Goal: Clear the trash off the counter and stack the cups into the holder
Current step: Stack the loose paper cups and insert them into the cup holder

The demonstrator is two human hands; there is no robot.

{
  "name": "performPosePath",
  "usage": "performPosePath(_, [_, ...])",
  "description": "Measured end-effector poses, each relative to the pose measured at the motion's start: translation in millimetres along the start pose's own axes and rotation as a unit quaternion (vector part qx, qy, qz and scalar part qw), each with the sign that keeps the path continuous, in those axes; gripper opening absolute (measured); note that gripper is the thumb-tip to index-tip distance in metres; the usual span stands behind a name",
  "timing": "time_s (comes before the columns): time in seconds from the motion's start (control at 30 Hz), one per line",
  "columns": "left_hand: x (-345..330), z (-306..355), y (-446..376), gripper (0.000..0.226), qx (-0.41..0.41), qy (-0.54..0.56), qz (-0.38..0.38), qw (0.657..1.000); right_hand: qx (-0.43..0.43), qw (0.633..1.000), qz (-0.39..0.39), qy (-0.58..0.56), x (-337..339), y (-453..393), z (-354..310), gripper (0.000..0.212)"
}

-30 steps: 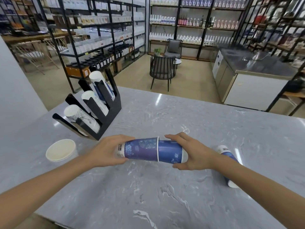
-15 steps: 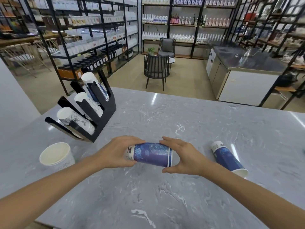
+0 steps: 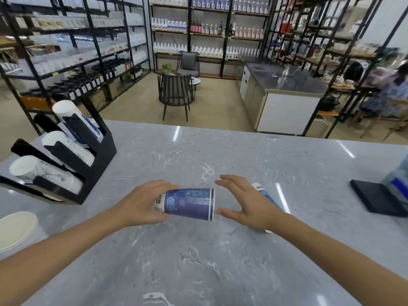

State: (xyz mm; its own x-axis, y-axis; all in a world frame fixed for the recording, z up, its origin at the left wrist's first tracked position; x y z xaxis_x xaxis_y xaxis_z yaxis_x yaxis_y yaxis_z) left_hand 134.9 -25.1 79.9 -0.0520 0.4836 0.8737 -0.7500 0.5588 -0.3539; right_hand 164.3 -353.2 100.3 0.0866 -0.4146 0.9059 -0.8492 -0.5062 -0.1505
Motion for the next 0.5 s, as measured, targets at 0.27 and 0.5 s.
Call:
performPosePath(0.27, [-22,-13,-13,0.067,-0.002,0.003,-0.001,1.000,-0.336,0.939,0.016,0.071,2,24,75,0.107])
performPosePath(0.5, [-33,-22,-16,0.072,0.008,0.024,-0.014,1.000,-0.501,0.863,-0.062,0.032,-37,46,113,0.125])
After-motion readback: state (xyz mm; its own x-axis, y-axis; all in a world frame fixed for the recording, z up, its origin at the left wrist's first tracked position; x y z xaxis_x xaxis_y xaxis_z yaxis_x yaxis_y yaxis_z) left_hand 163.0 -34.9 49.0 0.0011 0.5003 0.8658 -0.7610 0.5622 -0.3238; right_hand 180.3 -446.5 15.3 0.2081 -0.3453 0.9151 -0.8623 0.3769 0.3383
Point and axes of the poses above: each hand's wrist, its own y-axis away from the middle knuckle, its own x-axis out of the back of the hand, z = x × y, the point moved 1 cm from there along -y, towards the middle knuckle, and after that the axes turned 11 degrees about -x, right-handed, at the moved point
